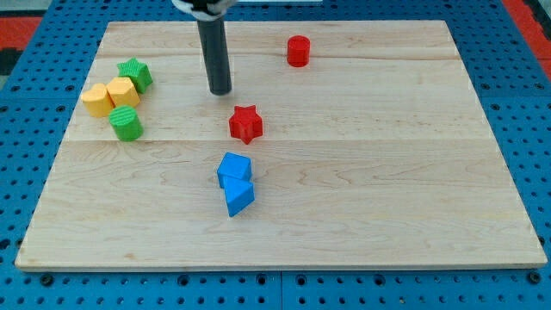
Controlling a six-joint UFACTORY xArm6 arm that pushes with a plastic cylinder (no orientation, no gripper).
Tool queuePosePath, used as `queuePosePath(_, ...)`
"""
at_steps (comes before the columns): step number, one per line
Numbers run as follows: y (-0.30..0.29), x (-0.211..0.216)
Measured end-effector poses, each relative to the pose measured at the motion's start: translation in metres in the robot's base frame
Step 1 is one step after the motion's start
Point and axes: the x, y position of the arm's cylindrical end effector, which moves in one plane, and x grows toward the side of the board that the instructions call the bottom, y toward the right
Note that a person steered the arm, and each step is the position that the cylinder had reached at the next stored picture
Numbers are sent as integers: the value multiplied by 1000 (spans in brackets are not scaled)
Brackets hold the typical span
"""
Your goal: Push green star and yellow hexagon into the green circle
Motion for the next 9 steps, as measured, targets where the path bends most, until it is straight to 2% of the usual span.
queuePosePath(1, -50, -40)
queuePosePath(2, -119, -48)
queuePosePath(3, -132, -39)
queuePosePath(9, -106, 70)
